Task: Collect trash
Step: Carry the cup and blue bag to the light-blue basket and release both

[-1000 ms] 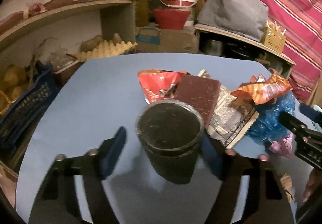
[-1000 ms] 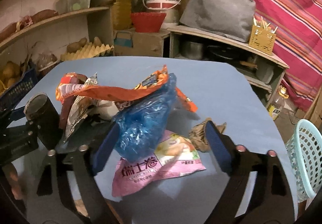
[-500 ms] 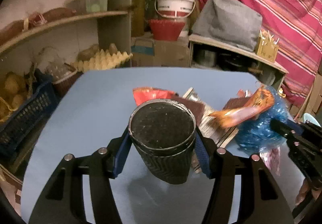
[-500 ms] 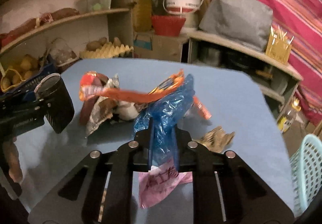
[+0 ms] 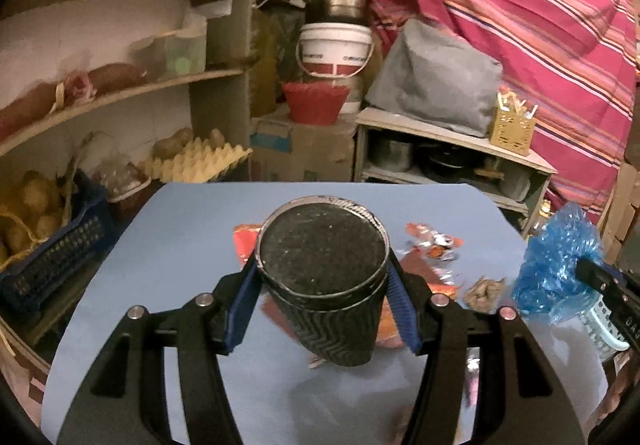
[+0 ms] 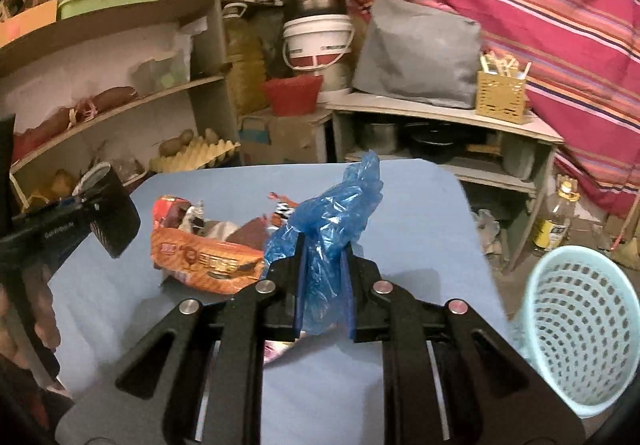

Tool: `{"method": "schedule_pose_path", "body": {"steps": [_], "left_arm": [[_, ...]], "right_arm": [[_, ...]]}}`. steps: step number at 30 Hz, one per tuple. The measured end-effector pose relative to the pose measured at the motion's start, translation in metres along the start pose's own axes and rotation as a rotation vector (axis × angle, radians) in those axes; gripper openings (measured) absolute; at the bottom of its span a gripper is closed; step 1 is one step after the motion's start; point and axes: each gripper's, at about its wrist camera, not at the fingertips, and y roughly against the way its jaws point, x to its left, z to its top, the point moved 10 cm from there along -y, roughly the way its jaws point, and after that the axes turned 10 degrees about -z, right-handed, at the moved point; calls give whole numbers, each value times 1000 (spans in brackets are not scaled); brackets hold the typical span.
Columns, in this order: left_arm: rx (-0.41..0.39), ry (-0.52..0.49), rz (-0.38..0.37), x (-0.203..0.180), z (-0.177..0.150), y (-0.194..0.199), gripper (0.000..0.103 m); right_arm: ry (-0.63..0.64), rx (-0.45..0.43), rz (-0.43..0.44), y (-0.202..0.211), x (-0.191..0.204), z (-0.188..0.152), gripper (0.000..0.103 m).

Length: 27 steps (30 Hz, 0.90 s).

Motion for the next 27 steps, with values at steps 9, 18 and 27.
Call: {"method": "schedule_pose_path", "body": {"steps": [9,18,27], "left_arm": [[-48,-65,-99,-81,35,14,58],[-34,-111,-226,-189,43,-4,59],[54,-174,-347,-300,0,-55,59]], "right_arm": [[-7,-40,-57,40,-62,7,16],[-97,-65,-198,68,-177,8,16],[-149,32,-411,70,-287,-41,16]]}}
